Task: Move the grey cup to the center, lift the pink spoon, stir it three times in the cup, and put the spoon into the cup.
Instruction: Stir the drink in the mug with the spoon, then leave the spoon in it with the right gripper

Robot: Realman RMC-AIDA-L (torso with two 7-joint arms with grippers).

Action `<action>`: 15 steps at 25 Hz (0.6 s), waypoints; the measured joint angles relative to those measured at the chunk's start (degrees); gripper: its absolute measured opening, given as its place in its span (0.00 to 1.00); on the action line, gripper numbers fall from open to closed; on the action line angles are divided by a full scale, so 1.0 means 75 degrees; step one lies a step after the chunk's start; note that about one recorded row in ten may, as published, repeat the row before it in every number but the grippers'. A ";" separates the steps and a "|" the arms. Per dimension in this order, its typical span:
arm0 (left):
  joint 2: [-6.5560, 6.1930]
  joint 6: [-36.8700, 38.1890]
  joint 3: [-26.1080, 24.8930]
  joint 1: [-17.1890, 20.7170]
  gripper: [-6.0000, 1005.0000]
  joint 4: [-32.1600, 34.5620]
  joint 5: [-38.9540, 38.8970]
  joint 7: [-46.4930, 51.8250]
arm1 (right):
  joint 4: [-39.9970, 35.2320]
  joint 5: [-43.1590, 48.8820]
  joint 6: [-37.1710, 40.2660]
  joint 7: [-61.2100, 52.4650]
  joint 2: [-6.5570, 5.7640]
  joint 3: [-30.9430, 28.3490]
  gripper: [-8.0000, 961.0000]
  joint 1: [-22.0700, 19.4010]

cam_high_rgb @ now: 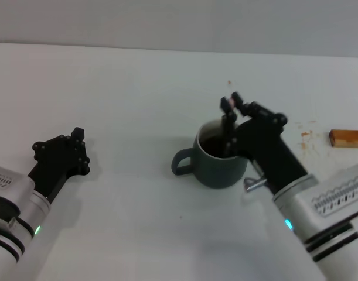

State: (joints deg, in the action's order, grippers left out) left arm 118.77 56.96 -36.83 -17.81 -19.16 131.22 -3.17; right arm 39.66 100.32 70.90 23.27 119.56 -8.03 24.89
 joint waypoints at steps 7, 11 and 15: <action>-0.0001 -0.0022 0.0018 0.0019 0.00 -0.0001 -0.0001 0.0000 | -0.0099 0.0027 0.0189 -0.0011 -0.0067 -0.0141 0.05 -0.0275; 0.0015 -0.0041 0.0050 0.0018 0.00 -0.0001 -0.0001 0.0000 | 0.0139 0.0389 0.0197 -0.0011 -0.0011 0.0019 0.05 -0.0530; 0.0018 -0.0046 0.0057 0.0014 0.00 -0.0001 -0.0001 0.0001 | 0.0462 0.0562 -0.0045 -0.0010 0.0018 0.0075 0.05 -0.0464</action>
State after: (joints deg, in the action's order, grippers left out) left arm 118.90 56.61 -36.40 -17.71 -19.16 131.22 -3.16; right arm 43.12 104.54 70.56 23.20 119.70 -7.47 21.41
